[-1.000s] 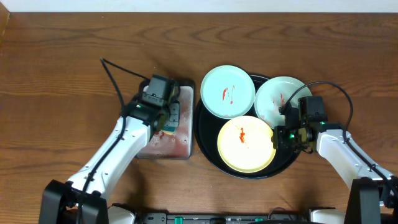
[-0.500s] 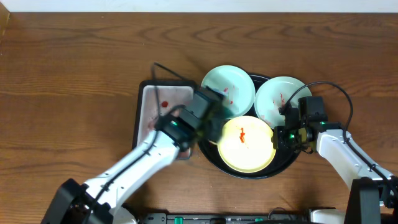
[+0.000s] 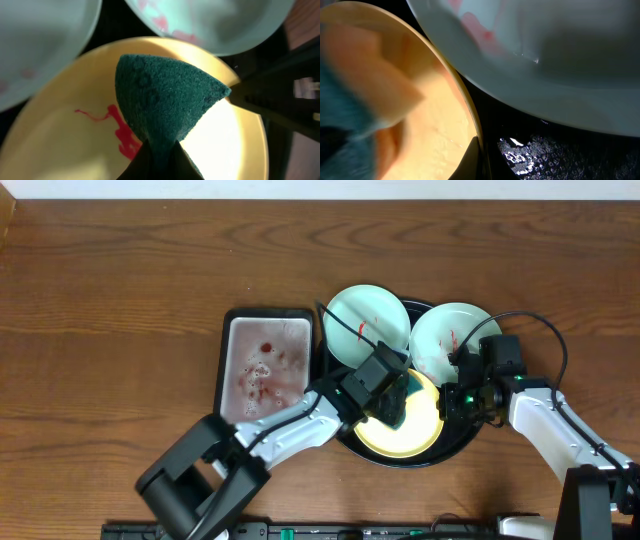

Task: Clean dirty plates on tray and stack at the side
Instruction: 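Scrub the yellow plate with the sponge in the left gripper, then return the sponge to the soapy tray with left gripper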

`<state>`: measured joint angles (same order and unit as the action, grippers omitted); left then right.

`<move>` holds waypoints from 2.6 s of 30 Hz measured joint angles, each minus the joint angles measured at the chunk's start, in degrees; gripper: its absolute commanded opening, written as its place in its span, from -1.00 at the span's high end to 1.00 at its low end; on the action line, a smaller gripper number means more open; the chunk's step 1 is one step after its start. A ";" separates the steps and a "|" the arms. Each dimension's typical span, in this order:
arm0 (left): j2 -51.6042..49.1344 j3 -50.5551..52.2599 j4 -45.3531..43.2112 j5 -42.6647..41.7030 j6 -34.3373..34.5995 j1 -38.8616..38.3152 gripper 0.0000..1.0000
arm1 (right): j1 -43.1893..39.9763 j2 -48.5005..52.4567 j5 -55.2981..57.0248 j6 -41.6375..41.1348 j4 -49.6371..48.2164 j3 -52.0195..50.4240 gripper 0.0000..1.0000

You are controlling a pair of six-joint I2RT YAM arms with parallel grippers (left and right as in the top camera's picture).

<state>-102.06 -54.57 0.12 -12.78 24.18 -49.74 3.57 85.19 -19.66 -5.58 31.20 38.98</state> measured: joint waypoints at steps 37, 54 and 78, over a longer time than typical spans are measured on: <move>-2.80 -1.81 2.84 8.09 5.73 -3.65 0.85 | 0.09 0.04 -0.04 0.00 0.11 0.00 0.97; 15.52 -1.92 22.12 11.98 1.22 2.80 0.85 | 0.09 0.04 -0.02 -0.24 0.22 0.00 0.71; 13.29 1.46 25.77 11.93 -1.81 31.47 0.85 | 0.09 0.04 -2.49 -0.24 -3.69 -3.39 0.98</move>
<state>-88.77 -53.10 25.89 -0.84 22.37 -18.26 3.66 85.23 -22.15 -5.82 27.51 35.59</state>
